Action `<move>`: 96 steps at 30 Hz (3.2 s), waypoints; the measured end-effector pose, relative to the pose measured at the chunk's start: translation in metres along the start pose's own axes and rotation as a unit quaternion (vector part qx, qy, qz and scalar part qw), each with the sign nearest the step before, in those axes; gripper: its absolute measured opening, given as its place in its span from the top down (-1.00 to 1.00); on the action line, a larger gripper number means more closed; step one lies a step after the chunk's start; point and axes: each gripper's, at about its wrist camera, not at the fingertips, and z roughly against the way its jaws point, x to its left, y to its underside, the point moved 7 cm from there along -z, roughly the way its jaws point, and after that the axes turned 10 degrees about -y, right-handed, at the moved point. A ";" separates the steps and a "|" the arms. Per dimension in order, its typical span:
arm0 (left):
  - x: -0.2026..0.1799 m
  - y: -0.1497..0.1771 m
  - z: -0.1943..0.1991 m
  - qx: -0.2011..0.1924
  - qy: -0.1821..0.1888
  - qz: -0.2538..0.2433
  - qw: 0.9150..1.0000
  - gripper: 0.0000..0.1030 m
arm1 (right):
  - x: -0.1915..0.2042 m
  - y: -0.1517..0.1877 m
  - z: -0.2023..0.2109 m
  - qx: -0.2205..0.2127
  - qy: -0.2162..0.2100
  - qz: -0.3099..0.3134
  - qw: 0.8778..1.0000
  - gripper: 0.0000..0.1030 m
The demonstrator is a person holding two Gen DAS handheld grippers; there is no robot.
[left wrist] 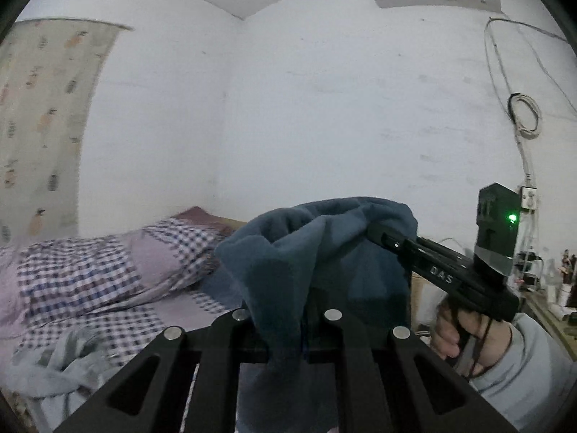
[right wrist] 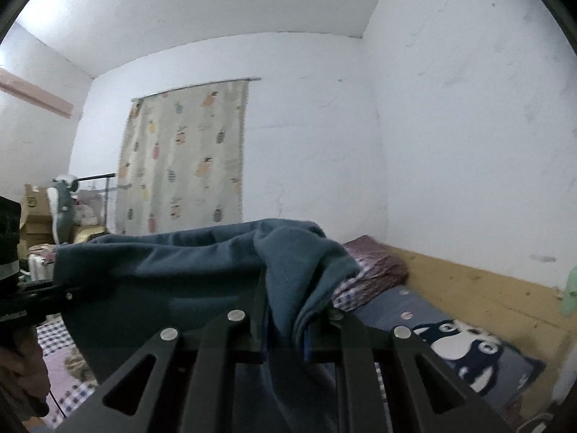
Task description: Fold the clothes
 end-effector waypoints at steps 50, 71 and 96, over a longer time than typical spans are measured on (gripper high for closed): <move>0.192 0.356 -0.557 0.383 -0.062 0.113 0.915 0.82 | -0.275 0.415 -0.475 0.396 0.067 -0.008 0.916 0.74; 0.252 0.190 -0.345 0.154 -0.106 0.191 0.964 -0.65 | -0.252 0.154 -0.273 0.135 0.066 -0.059 0.987 -0.71; 0.208 0.127 0.052 0.051 -0.235 0.126 0.962 -0.98 | 0.110 0.131 -0.129 0.102 -0.158 -0.141 0.972 -0.99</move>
